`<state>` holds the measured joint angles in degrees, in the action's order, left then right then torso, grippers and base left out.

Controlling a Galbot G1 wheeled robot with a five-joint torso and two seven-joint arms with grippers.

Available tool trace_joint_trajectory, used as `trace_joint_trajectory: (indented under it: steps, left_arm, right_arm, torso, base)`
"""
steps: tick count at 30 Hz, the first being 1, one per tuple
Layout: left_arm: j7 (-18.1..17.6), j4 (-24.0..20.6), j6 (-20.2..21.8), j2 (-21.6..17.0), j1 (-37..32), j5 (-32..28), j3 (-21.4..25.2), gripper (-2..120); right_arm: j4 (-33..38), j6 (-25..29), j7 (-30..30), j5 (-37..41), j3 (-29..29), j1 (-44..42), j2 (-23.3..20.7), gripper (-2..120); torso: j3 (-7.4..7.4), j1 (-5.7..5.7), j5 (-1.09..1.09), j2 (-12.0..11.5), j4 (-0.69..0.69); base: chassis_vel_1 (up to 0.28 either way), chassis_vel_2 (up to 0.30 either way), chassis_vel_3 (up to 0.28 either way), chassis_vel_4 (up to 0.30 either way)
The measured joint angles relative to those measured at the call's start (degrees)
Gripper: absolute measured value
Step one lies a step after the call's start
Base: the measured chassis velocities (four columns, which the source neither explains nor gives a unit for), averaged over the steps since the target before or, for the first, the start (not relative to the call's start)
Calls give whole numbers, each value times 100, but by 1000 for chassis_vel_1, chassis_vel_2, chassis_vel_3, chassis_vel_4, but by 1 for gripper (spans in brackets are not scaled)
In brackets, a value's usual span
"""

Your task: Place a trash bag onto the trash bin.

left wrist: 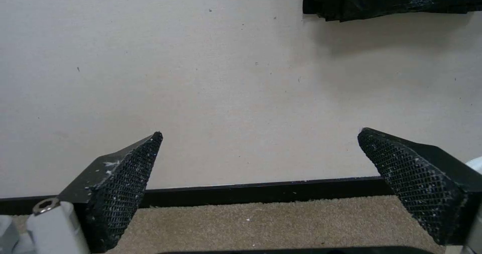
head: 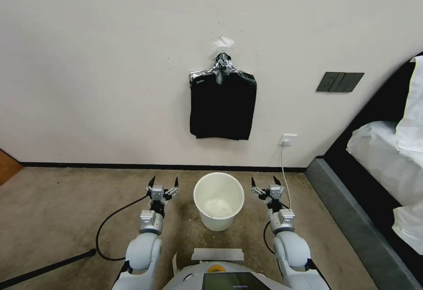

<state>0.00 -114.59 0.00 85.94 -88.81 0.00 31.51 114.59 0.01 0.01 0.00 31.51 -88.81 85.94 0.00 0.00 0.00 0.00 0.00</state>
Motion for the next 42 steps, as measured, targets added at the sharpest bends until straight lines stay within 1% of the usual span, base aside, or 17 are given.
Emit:
trace_joint_trajectory:
  steps: [29, 30, 32, 33, 35, 36, 37, 38, 39, 41, 42]
  left_arm:
    - [-4, 0, -11, -1, -5, 0, -2, 100]
    - [-9, 1, -25, -2, -11, 0, -5, 100]
    - [-24, 3, -68, -6, -23, 0, -13, 100]
    - [-24, 3, -68, -6, -23, 0, -13, 100]
    - [-112, 31, -350, -43, -103, 0, -69, 100]
    - [-188, 57, -572, -71, -174, 0, -112, 100]
    - [-188, 57, -572, -71, -174, 0, -112, 100]
    - [-263, 82, -820, -100, -242, -2, -162, 100]
    - [-279, 87, -878, -110, -269, -3, -175, 100]
    - [-302, 96, -1022, -141, -293, -7, -215, 100]
    - [-302, 96, -1022, -141, -293, -7, -215, 100]
  right_arm:
    - [0, 29, 12, -4, -6, -28, -1, 100]
    - [15, 110, 57, -19, -19, -83, -4, 100]
    - [120, 524, 292, -129, -138, -406, -19, 100]
    - [120, 524, 292, -129, -138, -406, -19, 100]
    - [252, 1052, 589, -272, -279, -804, -40, 100]
    - [304, 1248, 704, -298, -351, -962, -40, 100]
    - [304, 1248, 704, -298, -351, -962, -40, 100]
    - [340, 1340, 751, -287, -409, -1018, -30, 100]
    - [365, 1378, 773, -265, -432, -1035, -28, 100]
    - [378, 1395, 783, -224, -442, -1032, -34, 100]
    - [378, 1395, 783, -224, -442, -1032, -34, 100]
  torso:
    - [0, 0, 0, 0, 0]
    - [0, 0, 1, 0, 2]
    - [0, 0, 0, 0, 0]
    - [0, 0, 0, 0, 0]
    - [0, 0, -1, 0, -1]
    - [0, 0, -3, 0, -3]
    - [0, 0, -3, 0, -3]
    - [0, 0, -1, 0, -2]
    - [0, 0, 1, 0, 3]
    - [0, 0, 0, 0, 0]
    - [0, 0, 0, 0, 0]
  base:
    - [0, 0, 0, 0]
    - [0, 0, 0, 0]
    - [0, 0, 0, 0]
    - [0, 0, 0, 0]
    - [0, 0, 0, 0]
    - [0, 0, 0, 0]
    - [0, 0, 0, 0]
    - [0, 0, 0, 0]
    - [0, 0, 0, 0]
    - [0, 0, 0, 0]
    - [0, 0, 0, 0]
